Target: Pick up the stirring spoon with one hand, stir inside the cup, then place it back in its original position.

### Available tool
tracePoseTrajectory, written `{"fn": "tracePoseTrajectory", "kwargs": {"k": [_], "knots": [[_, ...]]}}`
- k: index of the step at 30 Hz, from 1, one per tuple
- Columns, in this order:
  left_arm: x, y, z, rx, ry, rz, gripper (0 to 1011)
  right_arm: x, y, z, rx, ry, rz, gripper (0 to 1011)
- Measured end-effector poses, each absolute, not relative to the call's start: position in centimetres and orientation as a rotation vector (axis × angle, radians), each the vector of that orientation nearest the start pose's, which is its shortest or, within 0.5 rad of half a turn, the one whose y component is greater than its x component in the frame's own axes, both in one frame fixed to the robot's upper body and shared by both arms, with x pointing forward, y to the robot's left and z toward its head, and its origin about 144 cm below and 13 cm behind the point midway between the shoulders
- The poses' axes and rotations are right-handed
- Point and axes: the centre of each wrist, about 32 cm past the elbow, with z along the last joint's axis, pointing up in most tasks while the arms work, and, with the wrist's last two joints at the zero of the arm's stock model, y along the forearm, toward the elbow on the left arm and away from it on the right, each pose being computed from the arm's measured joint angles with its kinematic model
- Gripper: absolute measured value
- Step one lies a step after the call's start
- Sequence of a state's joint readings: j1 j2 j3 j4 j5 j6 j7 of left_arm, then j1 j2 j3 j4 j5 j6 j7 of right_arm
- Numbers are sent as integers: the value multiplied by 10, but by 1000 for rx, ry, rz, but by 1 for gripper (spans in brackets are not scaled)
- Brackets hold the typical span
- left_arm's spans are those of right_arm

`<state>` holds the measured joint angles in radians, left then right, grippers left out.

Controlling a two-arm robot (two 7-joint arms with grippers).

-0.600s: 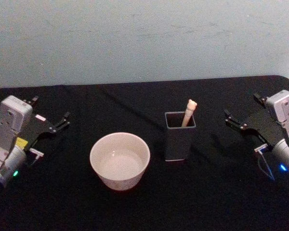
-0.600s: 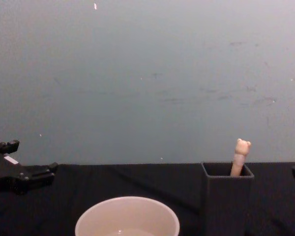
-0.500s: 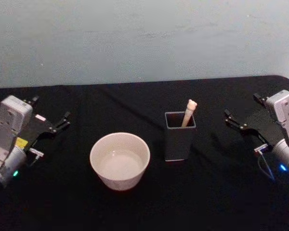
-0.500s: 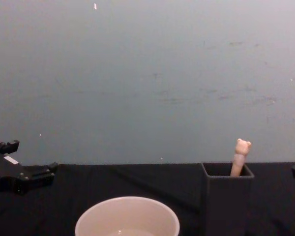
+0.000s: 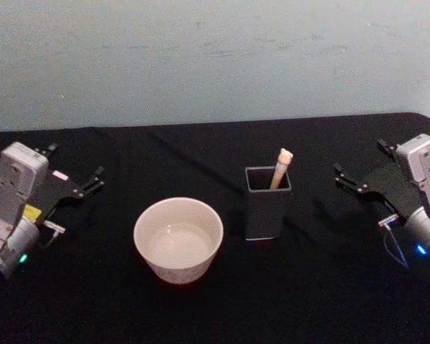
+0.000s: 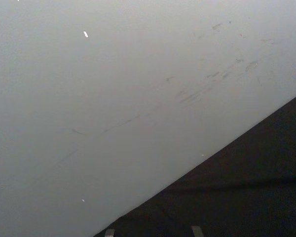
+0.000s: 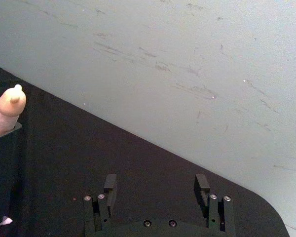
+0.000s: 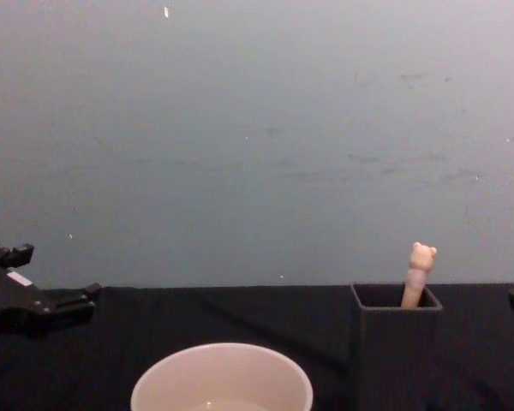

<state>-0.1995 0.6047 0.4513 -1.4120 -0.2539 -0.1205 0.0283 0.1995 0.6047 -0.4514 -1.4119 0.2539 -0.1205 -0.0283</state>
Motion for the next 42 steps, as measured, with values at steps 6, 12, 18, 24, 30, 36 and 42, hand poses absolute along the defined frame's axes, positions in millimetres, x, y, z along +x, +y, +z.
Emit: {"fn": "tracePoseTrajectory", "kwargs": {"k": [6,12,18,24,30,36,42], "knots": [[489,310,1140,304,-285,1248,1001,489,-310,1140,-305,-285,-1248,1002],[489,310,1140,304,-285,1248,1001,489,-310,1140,-305,-285,-1248,1002],[489,310,1140,304,-285,1248,1001,489,-310,1140,-304,-285,-1248,1002],[489,310,1140,304,-285,1248,1001,489,-310,1140,-305,-285,-1248,1002],[489,310,1140,304,-285,1248,1001,490,-311,1141,-298,-273,-1247,1002],[489,310,1140,304,-285,1248,1001,488,-315,1148,-273,-230,-1221,1002],[489,310,1140,304,-285,1248,1001,475,-322,1159,-241,-156,-1146,1002]]}}
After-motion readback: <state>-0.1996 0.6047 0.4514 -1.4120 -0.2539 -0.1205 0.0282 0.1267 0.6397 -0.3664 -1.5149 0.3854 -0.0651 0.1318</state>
